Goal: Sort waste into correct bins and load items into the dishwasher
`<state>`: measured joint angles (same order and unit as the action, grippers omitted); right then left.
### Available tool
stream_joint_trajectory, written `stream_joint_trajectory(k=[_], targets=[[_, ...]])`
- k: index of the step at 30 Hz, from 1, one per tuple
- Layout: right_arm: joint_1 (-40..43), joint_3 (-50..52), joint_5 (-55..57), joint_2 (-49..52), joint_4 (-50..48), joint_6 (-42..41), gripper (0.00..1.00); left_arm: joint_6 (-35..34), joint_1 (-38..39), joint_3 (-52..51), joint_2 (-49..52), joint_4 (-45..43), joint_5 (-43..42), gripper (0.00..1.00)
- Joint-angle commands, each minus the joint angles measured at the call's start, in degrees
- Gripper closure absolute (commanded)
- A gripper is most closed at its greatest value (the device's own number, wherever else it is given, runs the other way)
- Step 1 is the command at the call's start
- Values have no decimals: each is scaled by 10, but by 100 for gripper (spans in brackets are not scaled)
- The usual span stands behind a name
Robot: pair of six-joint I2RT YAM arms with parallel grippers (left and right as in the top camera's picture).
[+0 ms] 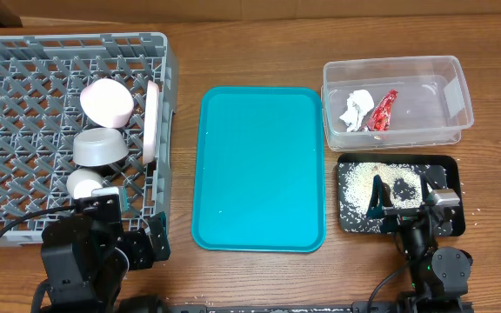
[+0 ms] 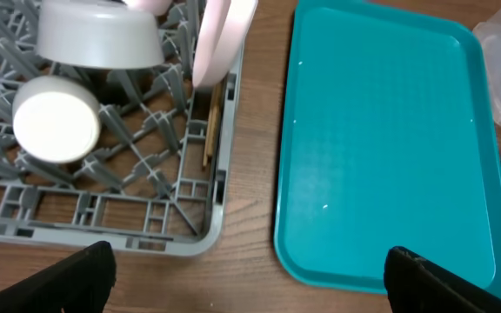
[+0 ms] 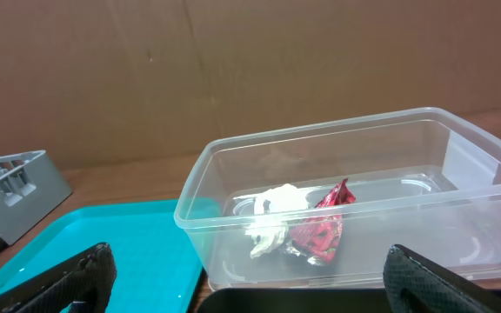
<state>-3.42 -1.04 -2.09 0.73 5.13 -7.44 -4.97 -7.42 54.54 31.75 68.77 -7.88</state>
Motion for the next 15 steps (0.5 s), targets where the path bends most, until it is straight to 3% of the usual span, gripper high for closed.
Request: stream_joint_trajectory(k=[1, 15], targets=[[-3, 6, 5, -6, -5, 2, 0, 7, 4, -24, -32, -35, 4, 0], [-3, 6, 5, -6, -5, 2, 0, 7, 92, -365, -278, -422, 4, 0]])
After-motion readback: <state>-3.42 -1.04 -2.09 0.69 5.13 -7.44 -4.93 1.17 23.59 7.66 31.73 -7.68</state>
